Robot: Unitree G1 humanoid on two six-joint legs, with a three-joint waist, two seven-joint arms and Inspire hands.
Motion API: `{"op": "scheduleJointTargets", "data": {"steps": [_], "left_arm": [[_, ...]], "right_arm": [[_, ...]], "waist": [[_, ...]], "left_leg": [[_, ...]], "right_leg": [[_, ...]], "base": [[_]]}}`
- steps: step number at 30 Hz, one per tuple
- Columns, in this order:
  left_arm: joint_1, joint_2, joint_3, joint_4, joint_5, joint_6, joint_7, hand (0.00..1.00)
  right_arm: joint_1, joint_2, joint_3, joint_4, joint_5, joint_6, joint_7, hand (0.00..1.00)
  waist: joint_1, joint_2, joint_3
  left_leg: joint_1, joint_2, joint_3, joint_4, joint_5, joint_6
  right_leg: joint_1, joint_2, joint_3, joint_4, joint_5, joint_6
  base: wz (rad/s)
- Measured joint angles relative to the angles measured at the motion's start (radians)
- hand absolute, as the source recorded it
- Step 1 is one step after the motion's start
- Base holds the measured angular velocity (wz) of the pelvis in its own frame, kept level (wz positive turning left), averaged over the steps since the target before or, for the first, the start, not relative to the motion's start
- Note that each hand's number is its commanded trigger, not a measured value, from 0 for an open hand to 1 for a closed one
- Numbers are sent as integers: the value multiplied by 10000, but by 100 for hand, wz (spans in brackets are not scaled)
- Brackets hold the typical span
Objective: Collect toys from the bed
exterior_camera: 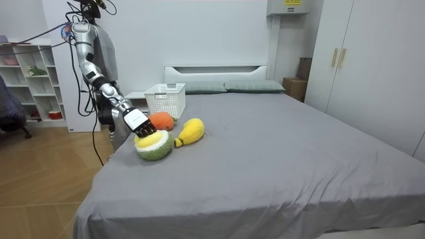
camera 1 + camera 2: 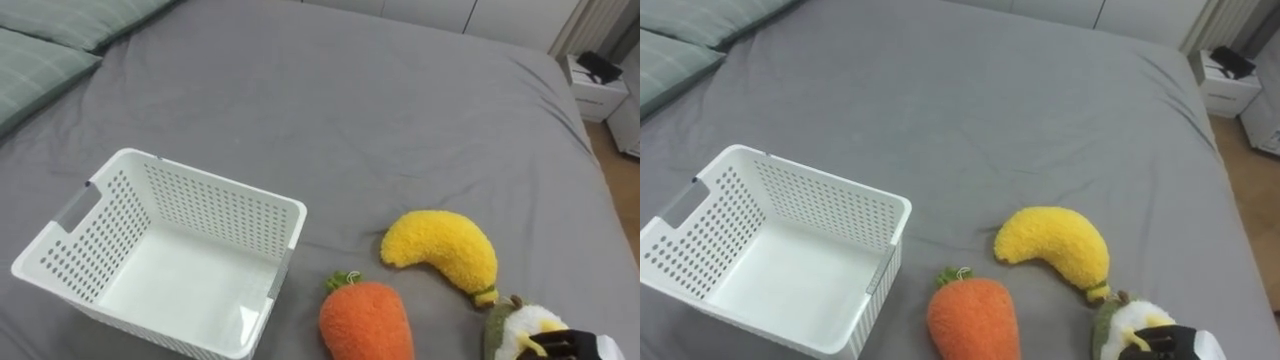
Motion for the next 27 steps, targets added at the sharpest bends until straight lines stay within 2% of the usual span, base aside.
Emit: {"op": "scheduleJointTargets", "data": {"steps": [3,4,9,12,13,14,20,27], "left_arm": [[46,57,72,-2,-5,-1,-3,0],[-12,95,74,-22,-6,-1,-3,0],[-31,169,123,-118,-3,-2,-3,0],[30,190,224,-368,-6,12,1,0],[59,214,214,-423,-6,13,6,0],[56,245,213,-425,-6,24,11,0],[46,248,213,-692,0,151,16,0],[-6,240,219,-787,-4,233,37,0]], "right_arm": [[-1,-7,-18,0,434,-11,-12,100],[-1,-13,-30,-32,725,-8,-17,100],[2,-34,-87,-706,1215,26,-118,100],[32,-34,-144,-1683,1402,66,-167,100],[33,-35,-148,-2344,1400,187,-172,100],[31,-35,-148,-2878,1406,222,-179,100],[28,-90,-152,-5091,1441,414,-183,100],[16,-101,-250,-7089,1395,711,388,100]], "waist": [[-6,-29,1],[-16,-97,-31],[-43,-131,-23],[-107,-144,-17],[-163,-200,17],[-265,-161,-2],[-321,-321,9],[-339,-255,1]], "left_leg": [[13,2,18,-2,7,-2],[29,5,36,-14,11,-2],[22,18,178,-42,13,3],[27,24,258,-76,20,16],[26,23,274,-107,33,29],[24,24,274,-110,34,29],[-25,40,345,-175,38,37],[-70,16,339,-212,58,74]], "right_leg": [[4,7,51,-6,-3,-1],[5,9,66,-3,-3,-1],[8,10,218,11,-4,1],[-51,5,250,20,-7,9],[-104,2,270,58,-9,12],[-139,3,270,59,-9,12],[-287,3,330,197,-5,14],[-295,-15,326,208,19,52]], "base": [[-1],[-5],[-8],[-7],[-3],[0],[-3],[0]]}}
